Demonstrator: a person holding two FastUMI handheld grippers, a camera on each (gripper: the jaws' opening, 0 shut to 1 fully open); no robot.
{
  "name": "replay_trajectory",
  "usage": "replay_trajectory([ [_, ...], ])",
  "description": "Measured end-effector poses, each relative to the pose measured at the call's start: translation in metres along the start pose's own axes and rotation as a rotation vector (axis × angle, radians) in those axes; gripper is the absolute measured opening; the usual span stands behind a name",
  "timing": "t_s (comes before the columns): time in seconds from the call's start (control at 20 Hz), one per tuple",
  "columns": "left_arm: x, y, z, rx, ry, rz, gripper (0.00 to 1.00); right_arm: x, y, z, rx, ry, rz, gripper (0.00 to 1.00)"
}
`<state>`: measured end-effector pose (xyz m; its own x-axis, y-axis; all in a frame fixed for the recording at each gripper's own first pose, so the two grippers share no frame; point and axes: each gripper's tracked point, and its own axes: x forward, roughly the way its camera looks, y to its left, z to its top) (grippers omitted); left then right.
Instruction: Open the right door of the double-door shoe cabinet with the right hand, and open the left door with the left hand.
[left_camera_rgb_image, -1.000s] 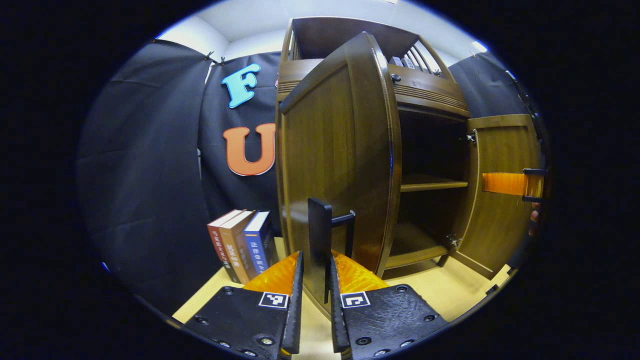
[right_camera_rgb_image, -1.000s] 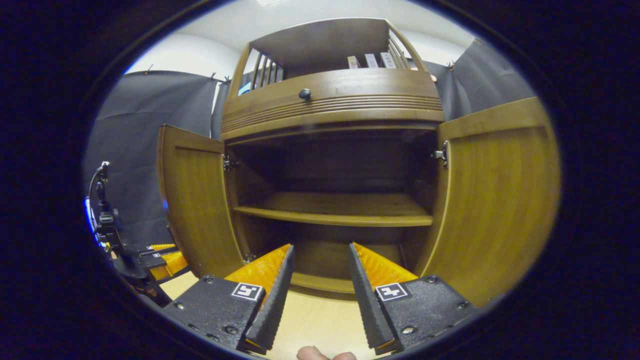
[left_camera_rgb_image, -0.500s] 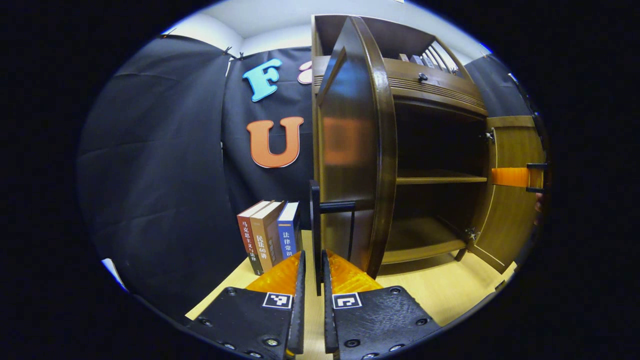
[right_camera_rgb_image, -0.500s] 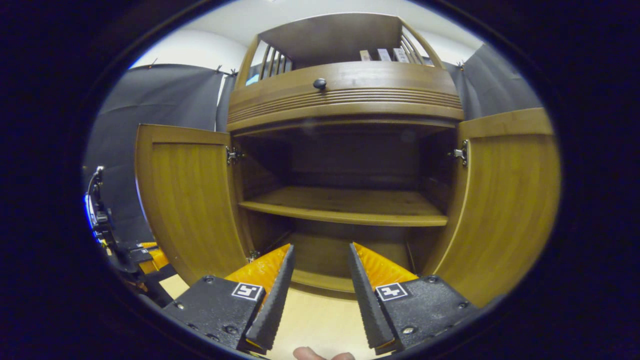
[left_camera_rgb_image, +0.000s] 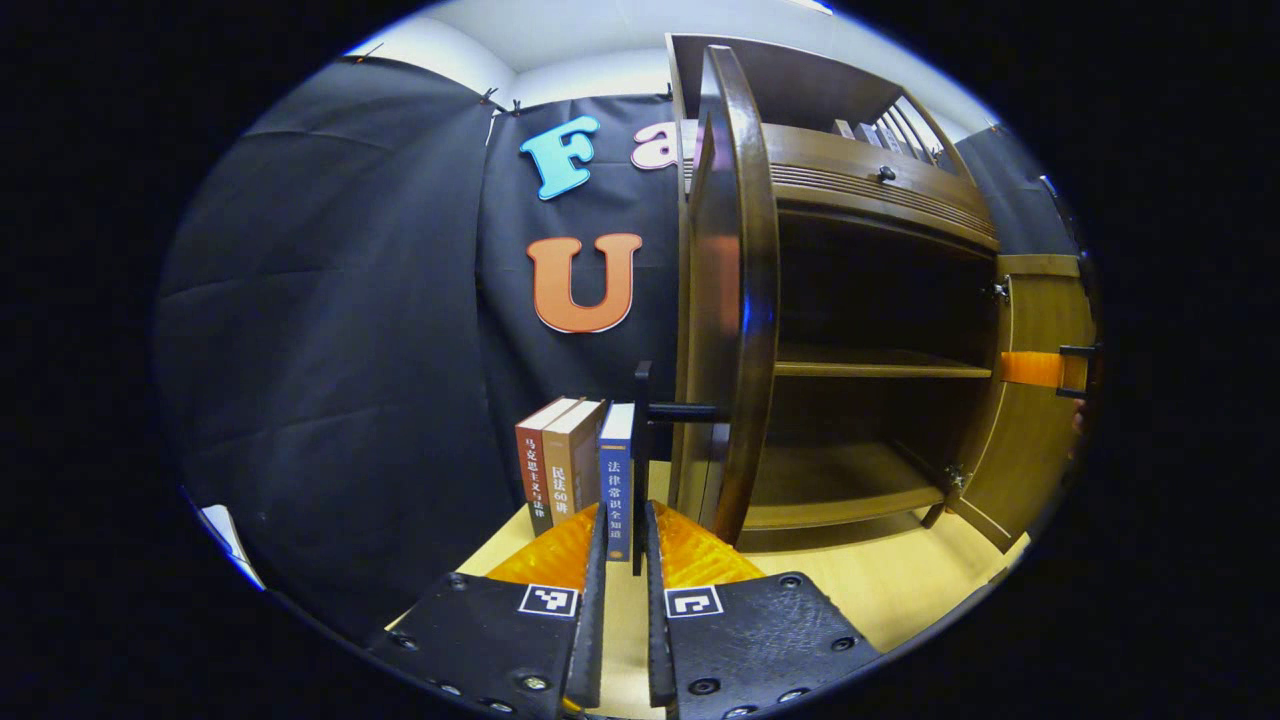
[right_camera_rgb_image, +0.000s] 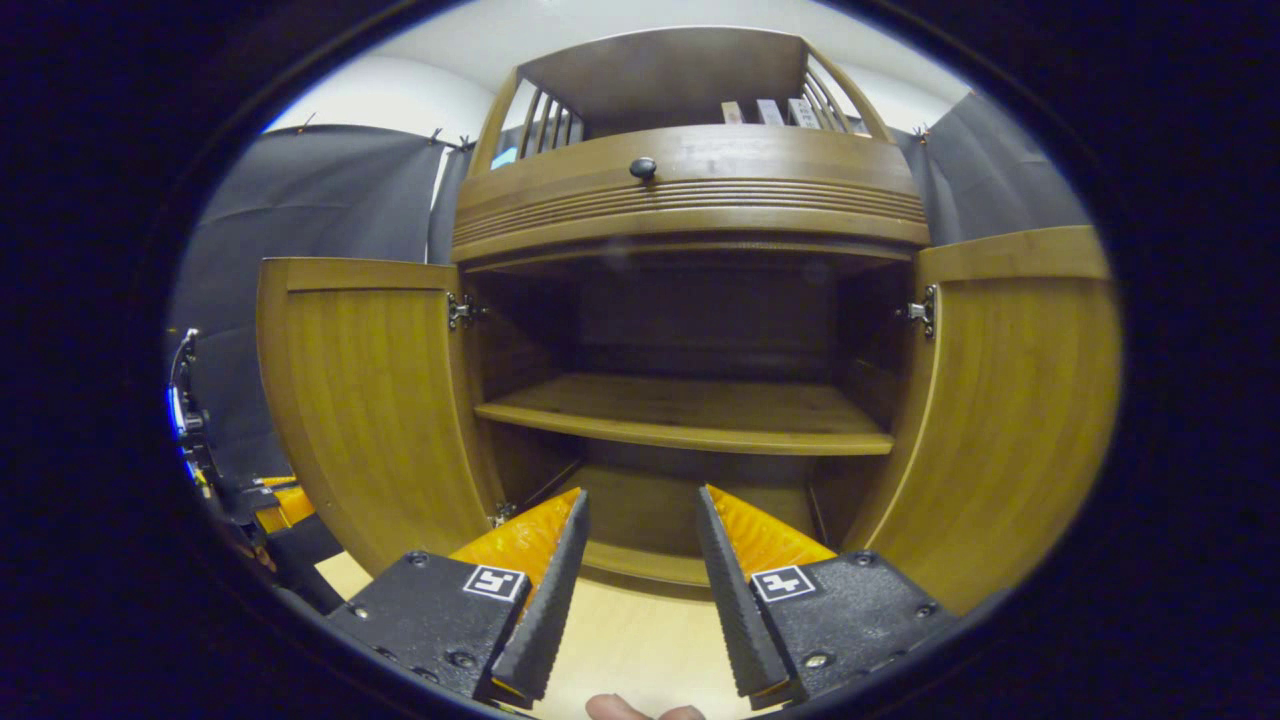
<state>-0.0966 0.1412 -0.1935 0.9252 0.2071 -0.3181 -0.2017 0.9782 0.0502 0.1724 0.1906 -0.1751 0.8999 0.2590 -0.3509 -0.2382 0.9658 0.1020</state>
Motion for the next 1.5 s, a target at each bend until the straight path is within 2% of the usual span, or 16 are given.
replay_trajectory([
  [0.2,-0.01,0.019,0.013,0.018,-0.029,0.061,0.17,-0.002,-0.013,-0.001,-0.021,0.008,-0.05,0.7],
  [0.45,-0.029,0.025,0.035,-0.082,-0.066,0.089,0.18,-0.004,-0.018,0.002,-0.021,-0.008,-0.067,0.7],
  [0.55,-0.034,0.012,0.048,-0.056,-0.104,0.073,0.17,-0.004,-0.021,0.005,-0.017,-0.02,-0.076,0.7],
  [0.6,-0.035,-0.001,0.057,-0.038,-0.123,0.049,0.17,-0.004,-0.02,0.006,-0.014,-0.024,-0.076,0.69],
  [0.7,-0.036,-0.023,0.069,0.006,-0.152,0.007,0.18,-0.006,-0.02,0.01,-0.011,-0.043,-0.08,0.71],
  [0.75,-0.035,-0.036,0.073,0.017,-0.161,-0.017,0.18,-0.008,-0.022,0.013,-0.011,-0.056,-0.084,0.69],
  [1.0,-0.024,-0.084,0.088,0.02,-0.182,-0.097,0.17,-0.024,-0.033,0.02,-0.017,-0.084,-0.112,0.69],
  [1.05,-0.024,-0.09,0.091,0.021,-0.19,-0.115,0.3,-0.028,-0.037,0.022,-0.014,-0.089,-0.124,0.69],
  [1.15,-0.022,-0.107,0.099,0.028,-0.207,-0.143,0.28,-0.036,-0.044,0.027,-0.005,-0.095,-0.14,0.69],
  [1.25,-0.022,-0.126,0.109,0.028,-0.22,-0.173,0.35,-0.044,-0.05,0.03,0.004,-0.092,-0.153,0.7],
  [1.5,-0.022,-0.164,0.13,0.025,-0.259,-0.245,0.87,-0.06,-0.061,0.043,0.003,-0.123,-0.183,0.69],
])
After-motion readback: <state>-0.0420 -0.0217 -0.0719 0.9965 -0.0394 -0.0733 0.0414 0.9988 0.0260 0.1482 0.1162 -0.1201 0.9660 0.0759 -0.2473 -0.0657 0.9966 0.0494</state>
